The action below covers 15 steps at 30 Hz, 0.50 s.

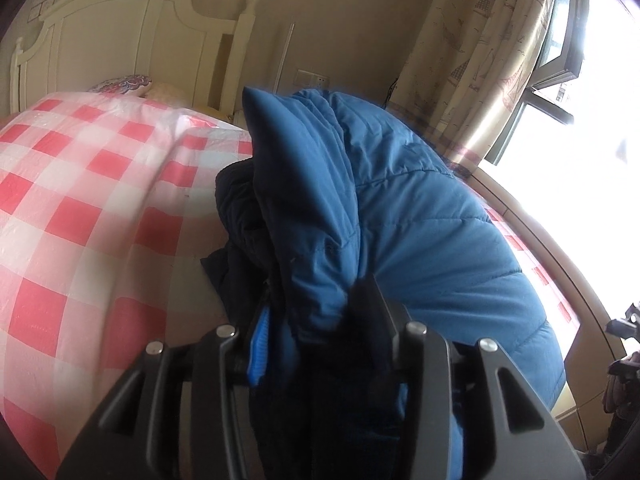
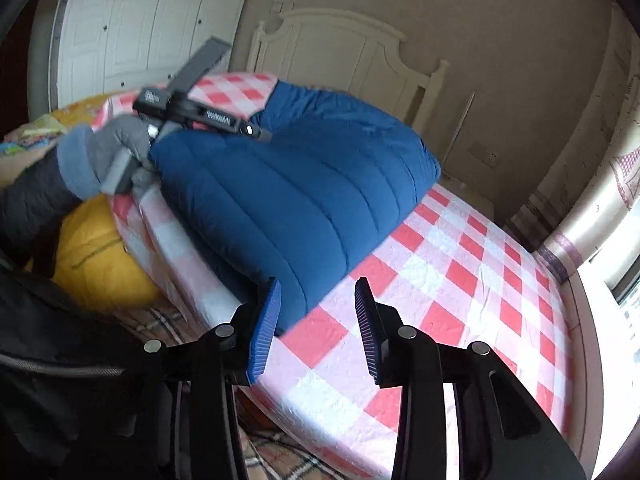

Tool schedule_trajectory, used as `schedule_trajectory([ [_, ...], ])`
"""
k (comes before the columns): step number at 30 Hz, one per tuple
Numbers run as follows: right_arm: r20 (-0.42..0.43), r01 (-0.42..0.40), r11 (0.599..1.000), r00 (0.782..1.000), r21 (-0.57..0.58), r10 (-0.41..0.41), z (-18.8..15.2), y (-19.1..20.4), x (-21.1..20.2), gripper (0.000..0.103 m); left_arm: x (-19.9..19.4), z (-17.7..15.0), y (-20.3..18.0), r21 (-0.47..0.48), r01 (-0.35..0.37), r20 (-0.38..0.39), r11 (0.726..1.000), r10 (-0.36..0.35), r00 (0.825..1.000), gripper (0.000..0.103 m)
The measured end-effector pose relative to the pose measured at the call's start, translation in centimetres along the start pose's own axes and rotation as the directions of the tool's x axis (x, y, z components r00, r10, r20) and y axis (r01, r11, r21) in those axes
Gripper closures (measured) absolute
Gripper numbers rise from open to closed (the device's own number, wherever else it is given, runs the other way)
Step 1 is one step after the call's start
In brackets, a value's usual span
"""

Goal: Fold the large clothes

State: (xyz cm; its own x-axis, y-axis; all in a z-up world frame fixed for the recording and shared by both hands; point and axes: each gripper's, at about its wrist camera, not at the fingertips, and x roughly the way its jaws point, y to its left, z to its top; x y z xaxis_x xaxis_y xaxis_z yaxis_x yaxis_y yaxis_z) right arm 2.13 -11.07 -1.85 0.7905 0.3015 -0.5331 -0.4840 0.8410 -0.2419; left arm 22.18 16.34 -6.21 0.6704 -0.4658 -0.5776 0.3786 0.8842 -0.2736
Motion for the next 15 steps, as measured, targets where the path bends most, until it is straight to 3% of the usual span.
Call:
schedule_trajectory([
  [2, 0.157, -0.059, 0.998, 0.986, 0.029, 0.054, 2.0, 1.3, -0.5, 0.069, -0.1, 0.0, -0.2, 0.003, -0.009, 0.001, 1.0, 0.009, 1.0, 0.06],
  [4, 0.196, -0.065, 0.998, 0.979, 0.017, 0.06, 3.8, 3.1, 1.3, 0.069, -0.3, -0.1, -0.4, 0.008, -0.02, 0.002, 1.0, 0.02, 1.0, 0.059],
  [8, 0.118, -0.078, 0.996, 0.989, -0.052, 0.084, 5.8, 7.1, 8.2, 0.069, -0.4, -0.2, -0.4, 0.013, -0.035, 0.003, 0.999, 0.035, 0.999, 0.057],
  [10, 0.016, -0.122, 0.99, 0.992, -0.072, 0.123, 5.5, 9.4, 12.2, 0.067, -0.4, -0.3, -0.3, 0.013, -0.041, 0.002, 0.999, 0.041, 0.999, 0.057],
  [11, -0.015, -0.067, 0.991, 0.998, -0.116, 0.065, 4.9, 10.6, 13.9, 0.066, -0.3, -0.4, -0.3, 0.017, -0.054, 0.002, 0.998, 0.054, 0.999, 0.057],
  [13, -0.025, -0.031, 0.986, 0.999, -0.165, 0.027, 4.2, 11.5, 15.0, 0.065, -0.2, -0.6, -0.1, 0.014, -0.051, 0.0, 0.999, 0.051, 0.999, 0.055],
  [15, -0.062, -0.07, 0.99, 0.996, -0.123, 0.063, 4.7, 10.8, 15.1, 0.065, -0.3, -0.6, 0.1, 0.006, -0.058, -0.001, 0.998, 0.058, 0.998, 0.05],
])
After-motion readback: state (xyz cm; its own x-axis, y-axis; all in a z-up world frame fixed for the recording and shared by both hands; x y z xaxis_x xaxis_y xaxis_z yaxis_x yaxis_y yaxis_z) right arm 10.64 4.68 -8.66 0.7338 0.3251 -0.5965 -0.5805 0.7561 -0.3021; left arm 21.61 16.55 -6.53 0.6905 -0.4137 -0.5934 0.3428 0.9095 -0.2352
